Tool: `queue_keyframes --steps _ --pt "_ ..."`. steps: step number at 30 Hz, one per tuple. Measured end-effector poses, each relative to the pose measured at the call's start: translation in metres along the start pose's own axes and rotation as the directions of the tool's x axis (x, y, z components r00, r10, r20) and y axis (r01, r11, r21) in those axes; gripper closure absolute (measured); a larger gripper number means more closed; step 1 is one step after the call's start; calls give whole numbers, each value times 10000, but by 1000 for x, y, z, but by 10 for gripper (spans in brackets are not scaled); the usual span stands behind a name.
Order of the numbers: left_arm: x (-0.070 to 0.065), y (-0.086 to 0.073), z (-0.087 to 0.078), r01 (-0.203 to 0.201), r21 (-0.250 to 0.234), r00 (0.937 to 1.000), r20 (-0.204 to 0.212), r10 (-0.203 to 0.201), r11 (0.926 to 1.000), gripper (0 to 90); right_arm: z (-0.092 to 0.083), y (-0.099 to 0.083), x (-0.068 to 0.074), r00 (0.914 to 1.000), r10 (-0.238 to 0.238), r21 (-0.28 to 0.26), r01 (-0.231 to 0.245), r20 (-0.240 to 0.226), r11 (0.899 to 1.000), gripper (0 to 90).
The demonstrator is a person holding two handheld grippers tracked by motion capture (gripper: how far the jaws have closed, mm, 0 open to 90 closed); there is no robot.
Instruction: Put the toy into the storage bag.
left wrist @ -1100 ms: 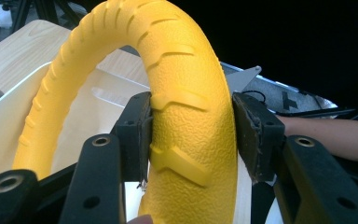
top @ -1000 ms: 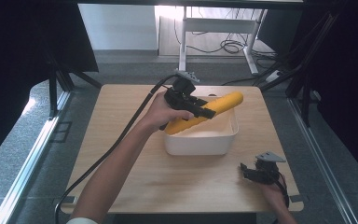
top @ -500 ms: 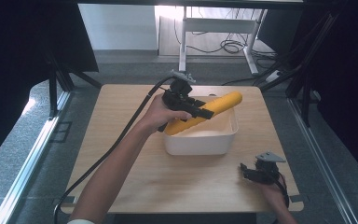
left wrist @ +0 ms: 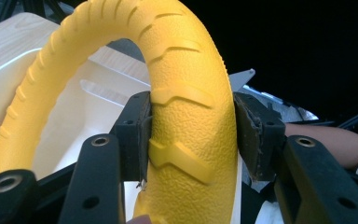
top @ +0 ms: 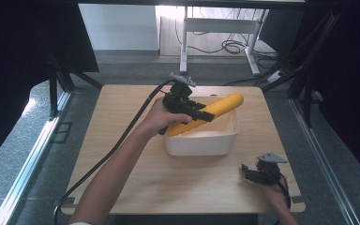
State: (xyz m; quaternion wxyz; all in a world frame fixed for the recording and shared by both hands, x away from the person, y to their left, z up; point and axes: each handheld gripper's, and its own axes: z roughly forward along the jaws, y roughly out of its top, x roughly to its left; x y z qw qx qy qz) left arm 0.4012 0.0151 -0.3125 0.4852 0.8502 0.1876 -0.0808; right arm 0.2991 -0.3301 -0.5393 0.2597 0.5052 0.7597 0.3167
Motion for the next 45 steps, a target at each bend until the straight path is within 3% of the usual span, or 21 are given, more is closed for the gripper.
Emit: queue_keyframes --steps 9,12,15,25,29,32,36,45 --pt "0 1 -2 125 -16 9999 -64 -125 9999 500 0 0 0 10000 -1 3 1 -13 10000 212" --pt "-1 1 -2 138 -32 9995 -273 -139 9999 491 0 0 0 10000 13 6 -13 -26 10000 211" --pt "-3 1 -3 69 -55 9986 -521 -72 10000 423 0 0 0 10000 13 4 -13 -15 10000 212" --pt "-9 2 -25 -138 -954 9968 -795 62 9953 346 0 0 0 10000 -5 6 5 -28 10000 211" --pt "-16 -2 -41 -298 -1535 9936 -1125 125 9877 350 0 0 0 10000 15 15 -15 -26 10000 210" --pt "-23 -8 -55 -597 -1724 9874 -1545 329 9832 349 0 0 0 10000 9 21 -9 -5 10000 210" --pt "-26 -19 -72 -659 -1961 9771 -2115 234 9784 353 -1 0 0 10000 31 34 -31 -10 10000 211" --pt "-20 -54 -95 -319 -2042 9611 -2749 -261 9784 355 1 1 1 10000 -3 25 3 15 10000 211"
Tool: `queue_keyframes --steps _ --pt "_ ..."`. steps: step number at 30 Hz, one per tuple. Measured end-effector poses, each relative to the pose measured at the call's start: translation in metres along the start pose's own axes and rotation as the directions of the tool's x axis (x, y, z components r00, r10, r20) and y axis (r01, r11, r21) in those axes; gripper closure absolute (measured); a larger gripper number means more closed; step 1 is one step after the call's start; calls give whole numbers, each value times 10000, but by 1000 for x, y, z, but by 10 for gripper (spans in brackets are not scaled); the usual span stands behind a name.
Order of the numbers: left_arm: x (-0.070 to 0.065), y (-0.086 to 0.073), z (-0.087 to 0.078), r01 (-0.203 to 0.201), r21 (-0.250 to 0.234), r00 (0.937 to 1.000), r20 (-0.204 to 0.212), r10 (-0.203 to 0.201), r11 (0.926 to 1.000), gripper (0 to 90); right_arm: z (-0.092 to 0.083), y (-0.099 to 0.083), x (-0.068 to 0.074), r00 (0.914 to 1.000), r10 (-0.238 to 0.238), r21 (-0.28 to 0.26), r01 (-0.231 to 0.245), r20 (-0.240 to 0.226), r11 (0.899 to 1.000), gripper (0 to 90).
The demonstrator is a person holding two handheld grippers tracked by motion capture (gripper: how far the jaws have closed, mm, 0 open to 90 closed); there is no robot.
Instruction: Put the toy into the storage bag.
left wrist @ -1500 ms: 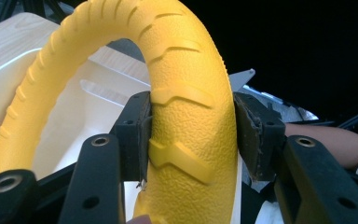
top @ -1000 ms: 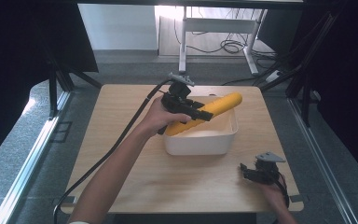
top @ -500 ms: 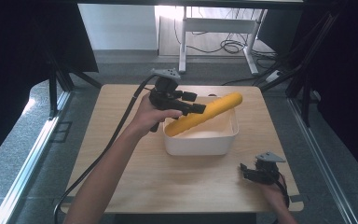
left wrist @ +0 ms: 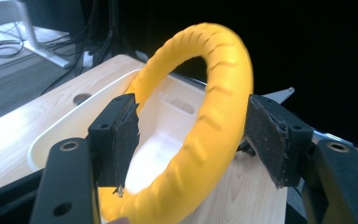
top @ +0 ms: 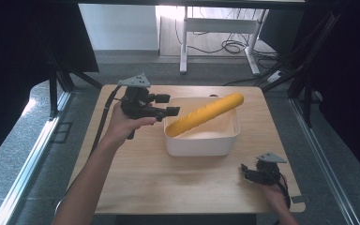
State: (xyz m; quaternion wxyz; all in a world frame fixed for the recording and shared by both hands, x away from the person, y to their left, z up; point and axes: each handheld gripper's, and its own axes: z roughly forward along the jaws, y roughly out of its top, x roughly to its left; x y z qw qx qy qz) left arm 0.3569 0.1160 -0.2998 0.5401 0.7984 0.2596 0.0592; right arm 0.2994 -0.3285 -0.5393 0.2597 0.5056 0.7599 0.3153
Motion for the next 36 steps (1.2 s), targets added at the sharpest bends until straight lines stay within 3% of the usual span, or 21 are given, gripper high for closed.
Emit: queue_keyframes --steps 14,25,31,36 --pt "5 -46 -15 70 372 9935 -1142 -27 9993 361 1 0 0 10000 3 -18 -3 6 10000 211" --pt "7 -93 -22 672 382 9885 -1385 -614 9970 361 1 0 1 10000 52 -22 -52 1 10000 209" --pt "10 -101 -22 826 428 9857 -1509 -753 9957 361 1 0 1 10000 90 -25 -90 12 10000 209" --pt "8 -103 -23 702 448 9816 -1809 -611 9965 360 1 0 1 10000 22 -17 -22 16 10000 208"
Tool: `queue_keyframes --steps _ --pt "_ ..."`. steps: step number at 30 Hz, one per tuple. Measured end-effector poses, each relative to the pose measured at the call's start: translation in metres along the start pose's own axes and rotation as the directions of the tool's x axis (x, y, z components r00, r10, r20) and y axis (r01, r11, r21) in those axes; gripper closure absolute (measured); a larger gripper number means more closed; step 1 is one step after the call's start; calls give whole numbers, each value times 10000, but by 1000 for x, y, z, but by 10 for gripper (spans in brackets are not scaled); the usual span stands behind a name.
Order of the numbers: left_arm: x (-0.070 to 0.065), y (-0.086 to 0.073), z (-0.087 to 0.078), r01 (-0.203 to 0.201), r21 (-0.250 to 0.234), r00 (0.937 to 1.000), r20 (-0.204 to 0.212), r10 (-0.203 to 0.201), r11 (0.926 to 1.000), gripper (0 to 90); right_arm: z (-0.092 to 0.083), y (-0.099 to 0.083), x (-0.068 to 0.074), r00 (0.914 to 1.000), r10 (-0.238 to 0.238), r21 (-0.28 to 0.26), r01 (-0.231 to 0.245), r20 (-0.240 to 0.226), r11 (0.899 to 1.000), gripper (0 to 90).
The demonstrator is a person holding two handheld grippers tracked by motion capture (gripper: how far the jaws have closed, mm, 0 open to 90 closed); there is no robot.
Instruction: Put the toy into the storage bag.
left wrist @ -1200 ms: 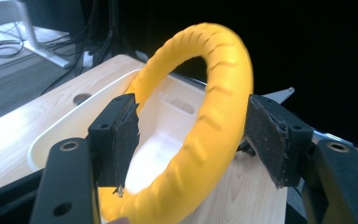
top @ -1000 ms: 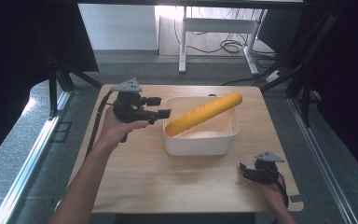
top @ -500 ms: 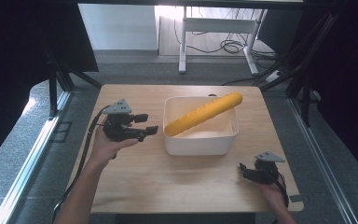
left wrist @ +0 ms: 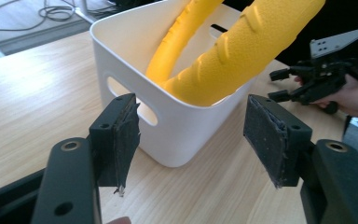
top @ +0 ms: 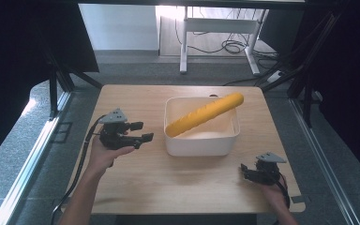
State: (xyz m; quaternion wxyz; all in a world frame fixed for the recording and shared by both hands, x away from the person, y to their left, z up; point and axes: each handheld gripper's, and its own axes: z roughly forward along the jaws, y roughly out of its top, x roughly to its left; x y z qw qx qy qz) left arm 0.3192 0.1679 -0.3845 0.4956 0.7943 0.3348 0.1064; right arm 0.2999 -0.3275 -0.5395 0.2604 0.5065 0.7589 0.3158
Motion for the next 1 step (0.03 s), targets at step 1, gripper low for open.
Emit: queue_keyframes --steps 1 --pt "-1 -1 0 -64 -5 9999 -102 64 10000 360 0 0 0 10000 -24 0 24 -10 10000 207"
